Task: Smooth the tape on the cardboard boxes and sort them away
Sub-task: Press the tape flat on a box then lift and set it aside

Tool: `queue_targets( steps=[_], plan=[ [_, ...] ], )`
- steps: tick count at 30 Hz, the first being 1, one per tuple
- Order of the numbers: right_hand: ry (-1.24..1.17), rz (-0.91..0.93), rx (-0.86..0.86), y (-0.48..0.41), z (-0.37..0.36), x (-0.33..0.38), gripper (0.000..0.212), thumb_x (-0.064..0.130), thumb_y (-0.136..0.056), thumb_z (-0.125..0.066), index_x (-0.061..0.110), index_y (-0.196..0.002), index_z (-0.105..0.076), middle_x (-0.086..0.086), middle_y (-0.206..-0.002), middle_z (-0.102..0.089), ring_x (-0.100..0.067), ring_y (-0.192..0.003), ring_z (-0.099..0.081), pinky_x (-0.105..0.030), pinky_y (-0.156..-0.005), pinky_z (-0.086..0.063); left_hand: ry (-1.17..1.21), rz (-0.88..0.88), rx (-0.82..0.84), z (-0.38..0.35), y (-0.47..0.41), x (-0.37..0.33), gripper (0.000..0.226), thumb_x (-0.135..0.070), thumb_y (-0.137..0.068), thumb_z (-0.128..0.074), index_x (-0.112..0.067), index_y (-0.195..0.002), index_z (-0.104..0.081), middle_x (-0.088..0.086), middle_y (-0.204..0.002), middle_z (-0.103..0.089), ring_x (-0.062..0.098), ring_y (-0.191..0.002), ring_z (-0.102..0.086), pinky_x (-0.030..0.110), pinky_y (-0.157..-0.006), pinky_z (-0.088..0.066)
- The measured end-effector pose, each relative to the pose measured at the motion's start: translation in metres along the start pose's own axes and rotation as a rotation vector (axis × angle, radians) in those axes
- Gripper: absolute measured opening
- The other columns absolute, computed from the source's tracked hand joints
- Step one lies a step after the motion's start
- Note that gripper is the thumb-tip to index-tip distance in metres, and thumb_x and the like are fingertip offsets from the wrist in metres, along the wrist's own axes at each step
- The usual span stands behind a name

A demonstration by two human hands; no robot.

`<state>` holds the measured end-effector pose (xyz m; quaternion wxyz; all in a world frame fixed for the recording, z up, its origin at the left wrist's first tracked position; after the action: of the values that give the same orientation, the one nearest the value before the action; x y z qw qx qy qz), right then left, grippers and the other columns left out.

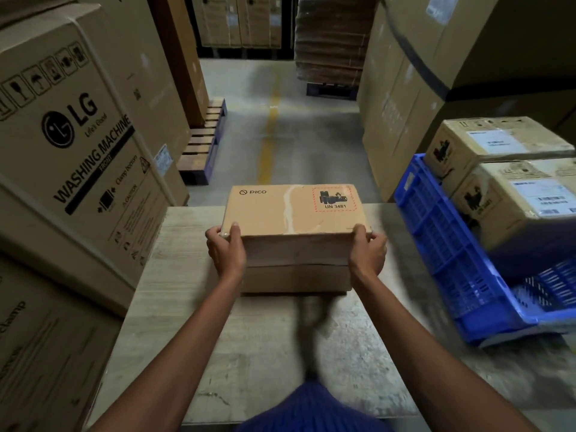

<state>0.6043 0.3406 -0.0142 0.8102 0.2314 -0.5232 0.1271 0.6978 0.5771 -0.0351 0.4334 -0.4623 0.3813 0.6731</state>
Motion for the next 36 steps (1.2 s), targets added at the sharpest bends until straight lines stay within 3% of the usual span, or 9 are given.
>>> queue_targets(
  steps=[10,13,17,20,23,27,30,34,36],
  plan=[
    [0.026,-0.020,0.023,0.014,0.011,-0.020,0.045,0.045,-0.095,-0.050,0.011,-0.124,-0.049,-0.014,-0.126,-0.055,-0.026,-0.103,-0.056,-0.039,-0.083,-0.047,-0.070,-0.034,0.189,0.027,0.021,0.007,0.046,-0.037,-0.102,-0.051,-0.012,-0.139,-0.040,0.013,-0.137,-0.049,0.023,-0.114,-0.052,0.028,-0.080,-0.039],
    [0.064,-0.028,-0.007,0.017,0.016,-0.016,0.056,0.054,-0.094,-0.052,0.012,-0.131,-0.049,-0.013,-0.134,-0.050,-0.029,-0.113,-0.055,-0.048,-0.096,-0.047,-0.297,-0.266,0.125,0.040,0.025,-0.005,0.051,-0.026,-0.099,-0.058,-0.009,-0.143,-0.041,0.014,-0.143,-0.042,0.027,-0.125,-0.043,0.031,-0.088,-0.038],
    [0.264,0.611,-0.070,0.039,0.010,-0.007,0.053,0.049,-0.091,-0.050,0.011,-0.127,-0.055,-0.012,-0.142,-0.049,-0.028,-0.132,-0.047,-0.053,-0.119,-0.026,-0.447,-0.798,0.135,0.050,0.026,-0.007,0.047,-0.027,-0.092,-0.050,-0.005,-0.134,-0.052,0.014,-0.134,-0.052,0.030,-0.125,-0.048,0.046,-0.098,-0.050],
    [0.371,1.050,0.105,0.062,-0.014,0.001,0.043,0.028,-0.091,-0.062,0.004,-0.127,-0.060,-0.018,-0.145,-0.053,-0.034,-0.140,-0.045,-0.047,-0.114,-0.036,-0.555,-0.929,0.224,0.046,0.030,-0.004,0.047,-0.023,-0.093,-0.050,-0.005,-0.137,-0.053,0.015,-0.140,-0.054,0.032,-0.138,-0.043,0.050,-0.112,-0.040],
    [0.662,1.215,0.363,0.080,-0.037,-0.002,0.066,0.027,-0.087,-0.070,0.006,-0.145,-0.048,-0.019,-0.157,-0.039,-0.036,-0.147,-0.034,-0.048,-0.117,-0.030,-0.634,-0.968,0.305,0.041,0.031,0.004,0.052,-0.029,-0.093,-0.049,-0.008,-0.142,-0.051,0.015,-0.150,-0.046,0.032,-0.147,-0.032,0.046,-0.119,-0.029],
    [0.961,1.223,0.427,0.081,-0.045,-0.015,0.084,0.040,-0.080,-0.070,0.013,-0.153,-0.037,-0.016,-0.162,-0.031,-0.033,-0.151,-0.027,-0.050,-0.122,-0.022,-0.789,-0.931,0.350,0.041,0.034,0.013,0.060,-0.043,-0.095,-0.041,-0.016,-0.149,-0.046,0.011,-0.158,-0.038,0.029,-0.149,-0.027,0.044,-0.121,-0.019],
    [0.956,1.239,0.393,0.081,-0.047,-0.013,0.074,0.050,-0.083,-0.050,0.014,-0.147,-0.046,-0.016,-0.155,-0.042,-0.033,-0.145,-0.037,-0.050,-0.117,-0.031,-0.837,-0.898,0.332,0.039,0.032,0.005,0.056,-0.042,-0.094,-0.039,-0.016,-0.140,-0.056,0.012,-0.148,-0.050,0.030,-0.140,-0.042,0.046,-0.114,-0.031],
    [0.975,1.291,0.353,0.074,-0.050,0.022,0.051,0.061,-0.094,-0.034,0.022,-0.112,-0.060,-0.006,-0.120,-0.060,-0.025,-0.108,-0.053,-0.041,-0.084,-0.041,-0.896,-0.937,0.330,0.035,0.023,-0.030,0.052,-0.041,-0.093,-0.030,-0.014,-0.114,-0.068,0.008,-0.113,-0.065,0.026,-0.105,-0.058,0.041,-0.090,-0.042],
    [0.993,1.269,0.378,0.065,-0.056,0.039,0.052,0.061,-0.096,-0.031,0.021,-0.113,-0.060,-0.007,-0.120,-0.058,-0.025,-0.107,-0.053,-0.041,-0.082,-0.041,-0.910,-0.910,0.366,0.030,0.014,-0.045,0.050,-0.040,-0.097,-0.030,-0.015,-0.116,-0.069,0.007,-0.119,-0.065,0.026,-0.112,-0.058,0.041,-0.096,-0.040]
  ],
)
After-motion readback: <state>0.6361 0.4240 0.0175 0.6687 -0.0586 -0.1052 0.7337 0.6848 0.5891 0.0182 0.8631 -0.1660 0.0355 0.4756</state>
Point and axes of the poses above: each hand's wrist, its own y-axis away from the middle knuckle, its own z-axis out of the back of the hand, x = y × z, the point moved 1 cm from there along -y, towards the middle knuckle
